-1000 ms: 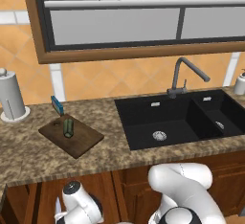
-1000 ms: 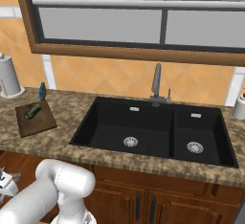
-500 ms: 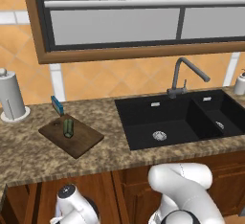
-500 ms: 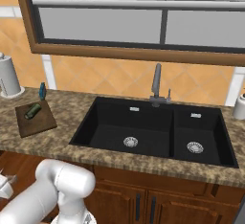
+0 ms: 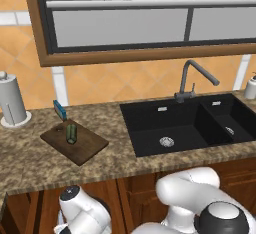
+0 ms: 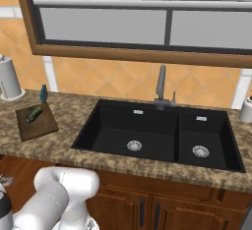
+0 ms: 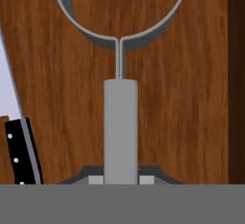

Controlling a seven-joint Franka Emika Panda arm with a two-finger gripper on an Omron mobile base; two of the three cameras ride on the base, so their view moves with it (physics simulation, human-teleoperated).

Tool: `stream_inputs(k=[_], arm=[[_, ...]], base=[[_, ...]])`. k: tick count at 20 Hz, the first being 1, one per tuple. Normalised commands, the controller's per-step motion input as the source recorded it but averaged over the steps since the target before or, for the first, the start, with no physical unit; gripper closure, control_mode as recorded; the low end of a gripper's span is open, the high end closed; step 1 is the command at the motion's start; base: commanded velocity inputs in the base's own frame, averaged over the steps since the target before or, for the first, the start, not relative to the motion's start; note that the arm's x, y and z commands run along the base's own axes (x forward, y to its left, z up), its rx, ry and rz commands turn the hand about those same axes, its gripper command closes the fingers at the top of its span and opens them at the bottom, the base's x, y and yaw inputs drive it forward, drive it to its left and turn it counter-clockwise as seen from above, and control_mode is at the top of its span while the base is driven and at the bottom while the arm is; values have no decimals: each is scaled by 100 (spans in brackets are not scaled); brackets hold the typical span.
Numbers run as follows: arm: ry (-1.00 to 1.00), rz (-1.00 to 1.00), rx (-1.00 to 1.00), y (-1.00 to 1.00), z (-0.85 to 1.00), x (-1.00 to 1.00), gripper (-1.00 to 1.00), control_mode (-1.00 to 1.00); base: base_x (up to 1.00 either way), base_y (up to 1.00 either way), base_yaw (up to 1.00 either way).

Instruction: Place the appropriate cutting tool for cutting the cucumber skin on the cutting board.

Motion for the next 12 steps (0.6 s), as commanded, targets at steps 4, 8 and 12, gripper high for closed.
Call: stream_inputs(k=[4,8,12], arm=[[0,0,0,-42,100,-21,100,-100],[-5,0,-3,-49,100,-24,100,-100],[-5,0,-3,-46,100,-11,100,-100]], base=[[0,0,0],[0,0,0],[0,0,0]])
